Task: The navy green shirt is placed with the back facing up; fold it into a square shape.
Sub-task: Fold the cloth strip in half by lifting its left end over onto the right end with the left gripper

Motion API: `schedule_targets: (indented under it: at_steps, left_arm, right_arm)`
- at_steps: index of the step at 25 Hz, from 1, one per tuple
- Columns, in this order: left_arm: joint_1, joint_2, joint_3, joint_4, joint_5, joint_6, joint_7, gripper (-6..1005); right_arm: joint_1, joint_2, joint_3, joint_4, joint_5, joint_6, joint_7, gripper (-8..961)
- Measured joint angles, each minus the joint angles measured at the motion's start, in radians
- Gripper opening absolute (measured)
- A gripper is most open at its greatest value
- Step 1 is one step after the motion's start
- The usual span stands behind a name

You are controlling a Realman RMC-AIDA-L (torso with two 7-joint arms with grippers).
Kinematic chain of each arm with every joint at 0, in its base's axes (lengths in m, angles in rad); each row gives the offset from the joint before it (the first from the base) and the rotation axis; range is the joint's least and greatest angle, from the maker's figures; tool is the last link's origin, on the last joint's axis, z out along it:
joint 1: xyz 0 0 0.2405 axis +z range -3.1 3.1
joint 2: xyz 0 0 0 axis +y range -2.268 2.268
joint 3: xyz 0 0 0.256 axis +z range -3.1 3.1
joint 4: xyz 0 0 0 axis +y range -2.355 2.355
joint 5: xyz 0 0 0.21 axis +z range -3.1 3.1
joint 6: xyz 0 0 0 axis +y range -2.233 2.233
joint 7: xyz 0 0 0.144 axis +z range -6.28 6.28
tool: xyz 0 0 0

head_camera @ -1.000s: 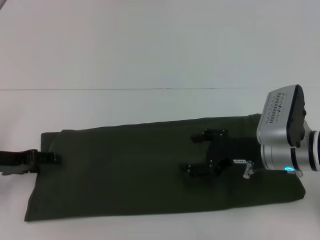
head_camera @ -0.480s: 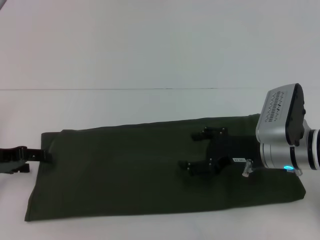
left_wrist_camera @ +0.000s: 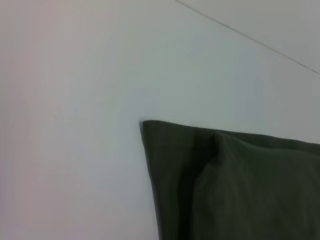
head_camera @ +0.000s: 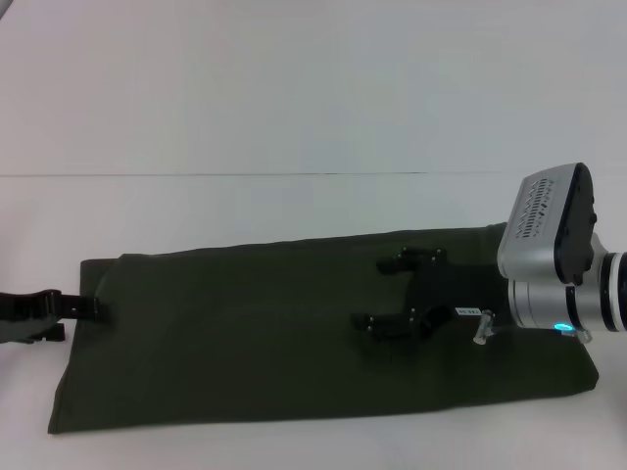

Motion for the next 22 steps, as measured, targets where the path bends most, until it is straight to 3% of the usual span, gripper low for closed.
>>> schedule_targets:
  at_steps: [22]
  left_arm:
    - [-0.02, -0.009, 0.023, -0.024, 0.002, -0.001, 0.003, 801]
  right_arm:
    - [0.0, 0.0, -0.001, 0.005, 0.0, 0.0, 0.001, 910]
